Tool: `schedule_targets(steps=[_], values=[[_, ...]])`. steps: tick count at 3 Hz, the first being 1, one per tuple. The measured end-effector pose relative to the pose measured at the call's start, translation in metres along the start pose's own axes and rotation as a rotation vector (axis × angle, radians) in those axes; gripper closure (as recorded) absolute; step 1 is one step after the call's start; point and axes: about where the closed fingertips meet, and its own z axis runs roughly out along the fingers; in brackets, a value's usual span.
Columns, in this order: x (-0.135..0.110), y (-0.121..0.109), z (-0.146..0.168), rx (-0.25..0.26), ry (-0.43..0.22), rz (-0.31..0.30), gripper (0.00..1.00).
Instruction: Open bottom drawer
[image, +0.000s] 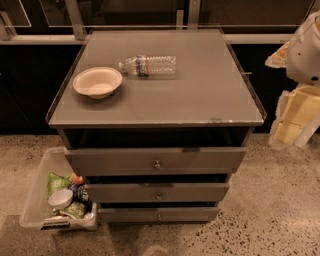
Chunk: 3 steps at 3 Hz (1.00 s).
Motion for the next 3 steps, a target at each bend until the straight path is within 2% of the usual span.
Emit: schedule_targets(steps=[1, 2, 3], values=[[0.0, 0.0, -0.001, 0.004, 0.0, -0.001, 0.0], [0.01, 0.011, 0.019, -0.012, -0.027, 0.018, 0.0], [0.015, 0.049, 0.046, 0.0, -0.091, 0.108, 0.0]])
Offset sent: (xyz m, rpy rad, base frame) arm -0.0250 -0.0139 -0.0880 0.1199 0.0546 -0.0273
